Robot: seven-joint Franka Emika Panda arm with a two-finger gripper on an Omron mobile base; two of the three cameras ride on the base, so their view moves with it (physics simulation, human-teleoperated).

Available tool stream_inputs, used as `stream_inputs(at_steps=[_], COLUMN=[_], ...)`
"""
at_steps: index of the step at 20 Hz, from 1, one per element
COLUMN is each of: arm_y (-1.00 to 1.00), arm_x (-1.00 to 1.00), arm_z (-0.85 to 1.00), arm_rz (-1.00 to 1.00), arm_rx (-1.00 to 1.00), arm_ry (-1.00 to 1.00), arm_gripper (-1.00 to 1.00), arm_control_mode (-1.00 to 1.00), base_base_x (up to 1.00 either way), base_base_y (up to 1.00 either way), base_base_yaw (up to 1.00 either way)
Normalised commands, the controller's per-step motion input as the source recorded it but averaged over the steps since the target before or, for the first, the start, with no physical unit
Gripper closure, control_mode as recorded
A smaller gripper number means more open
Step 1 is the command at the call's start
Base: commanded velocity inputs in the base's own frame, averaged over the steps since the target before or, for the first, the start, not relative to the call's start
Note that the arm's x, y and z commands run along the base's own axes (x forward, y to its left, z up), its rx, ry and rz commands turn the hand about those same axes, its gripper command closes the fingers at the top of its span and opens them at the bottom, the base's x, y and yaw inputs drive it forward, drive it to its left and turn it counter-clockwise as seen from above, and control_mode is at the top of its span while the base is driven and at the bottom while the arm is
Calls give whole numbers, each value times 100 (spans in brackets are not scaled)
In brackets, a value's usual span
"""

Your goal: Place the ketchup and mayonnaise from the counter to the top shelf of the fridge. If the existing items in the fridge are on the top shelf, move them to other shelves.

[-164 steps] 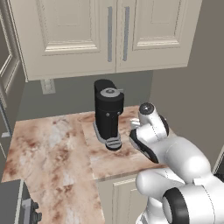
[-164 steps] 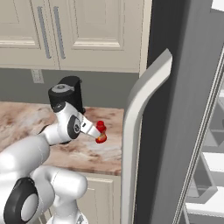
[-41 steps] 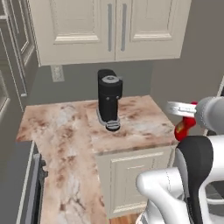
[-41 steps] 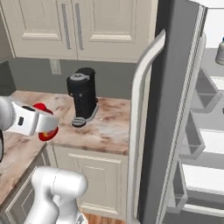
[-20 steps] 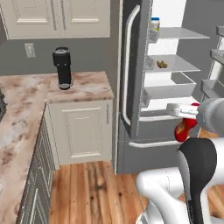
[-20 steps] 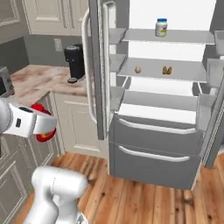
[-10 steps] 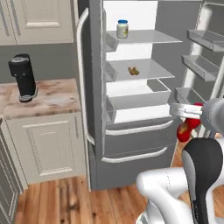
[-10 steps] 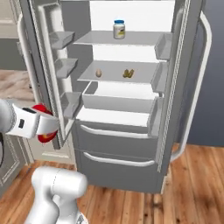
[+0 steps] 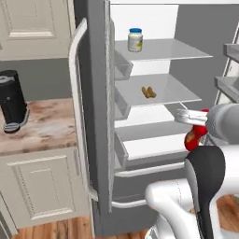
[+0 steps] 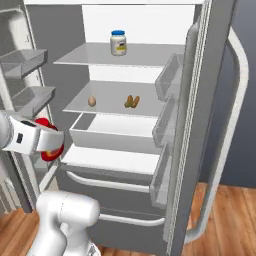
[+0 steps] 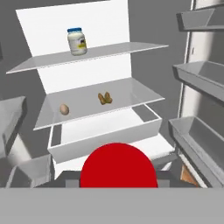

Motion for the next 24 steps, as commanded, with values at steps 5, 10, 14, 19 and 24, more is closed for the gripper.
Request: stream_inputs(at_steps=[5,10,14,19,24], arm_y=[0,0,0,0,-7], arm_x=[0,0,0,0,6], arm_z=[0,0,0,0,7], arm_rz=[0,0,0,0,1], arm_rx=[0,0,0,0,1], arm_ry=[0,0,0,0,0], arm_gripper=[100,100,100,100,100], arm_control_mode=[100,100,100,100,-100], base_base_x=[44,65,75,36,16], base_base_y=[-51,-9,-2,-58,-43], base_base_yaw=[0,0,0,1,0])
